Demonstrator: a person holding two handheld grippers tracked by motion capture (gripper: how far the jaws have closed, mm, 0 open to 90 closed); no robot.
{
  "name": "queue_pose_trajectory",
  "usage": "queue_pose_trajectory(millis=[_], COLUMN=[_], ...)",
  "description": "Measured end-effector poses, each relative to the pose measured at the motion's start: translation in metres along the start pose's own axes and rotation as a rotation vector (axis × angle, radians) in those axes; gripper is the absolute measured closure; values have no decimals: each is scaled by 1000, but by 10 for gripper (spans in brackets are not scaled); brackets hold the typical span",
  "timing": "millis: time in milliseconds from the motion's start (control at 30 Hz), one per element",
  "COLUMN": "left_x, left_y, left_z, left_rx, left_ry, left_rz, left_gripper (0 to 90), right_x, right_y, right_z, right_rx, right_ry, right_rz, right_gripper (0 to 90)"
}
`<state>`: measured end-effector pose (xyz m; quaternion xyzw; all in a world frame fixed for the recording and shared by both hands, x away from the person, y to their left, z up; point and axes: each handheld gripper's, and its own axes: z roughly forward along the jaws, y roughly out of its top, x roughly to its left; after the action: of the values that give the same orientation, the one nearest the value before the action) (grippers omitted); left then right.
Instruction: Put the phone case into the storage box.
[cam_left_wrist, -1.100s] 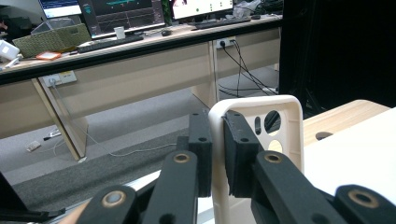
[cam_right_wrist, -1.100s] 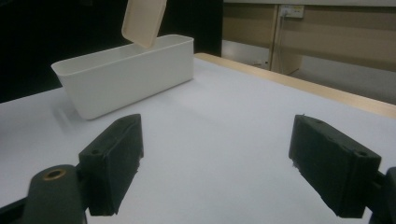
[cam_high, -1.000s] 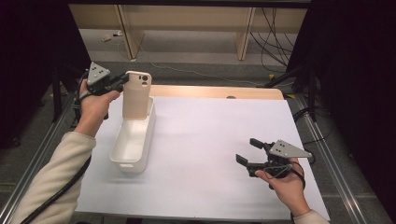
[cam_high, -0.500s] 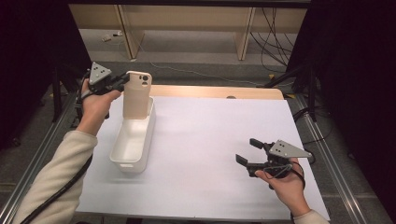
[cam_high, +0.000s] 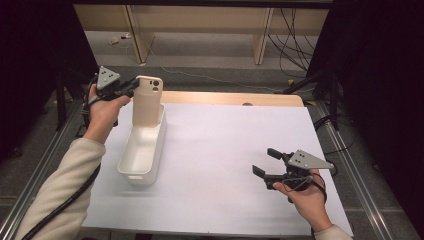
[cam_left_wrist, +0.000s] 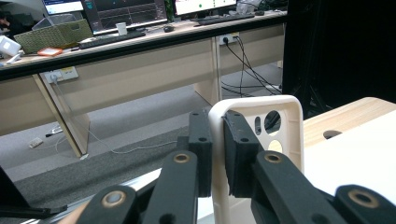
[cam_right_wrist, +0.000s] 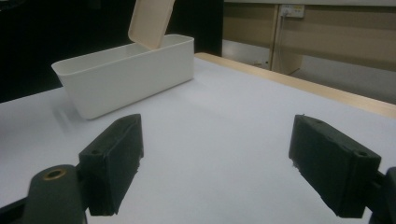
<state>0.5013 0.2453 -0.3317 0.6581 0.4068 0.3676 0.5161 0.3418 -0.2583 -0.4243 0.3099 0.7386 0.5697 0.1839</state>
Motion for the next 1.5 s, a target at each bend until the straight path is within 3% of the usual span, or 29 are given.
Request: queue_pose_trajectory(millis=[1333,1400,1433,1500], left_x=[6,6,6,6], left_y=[-7,-7,-7,-7], left_z=[14,14,14,15], left_rx=[12,12,12,13], left_ry=[6,6,6,6], left_rz=[1,2,3,5], left_gripper=[822,822,823,823], right_x=[0,-1,-3,-3], right_y=[-1,0,0,0], right_z=[1,0,1,1], right_rx=[-16,-6,-24,-26], right_ry=[8,5,-4,-6], right_rz=[5,-4,-32,-31], right_gripper=[188,186,185,182])
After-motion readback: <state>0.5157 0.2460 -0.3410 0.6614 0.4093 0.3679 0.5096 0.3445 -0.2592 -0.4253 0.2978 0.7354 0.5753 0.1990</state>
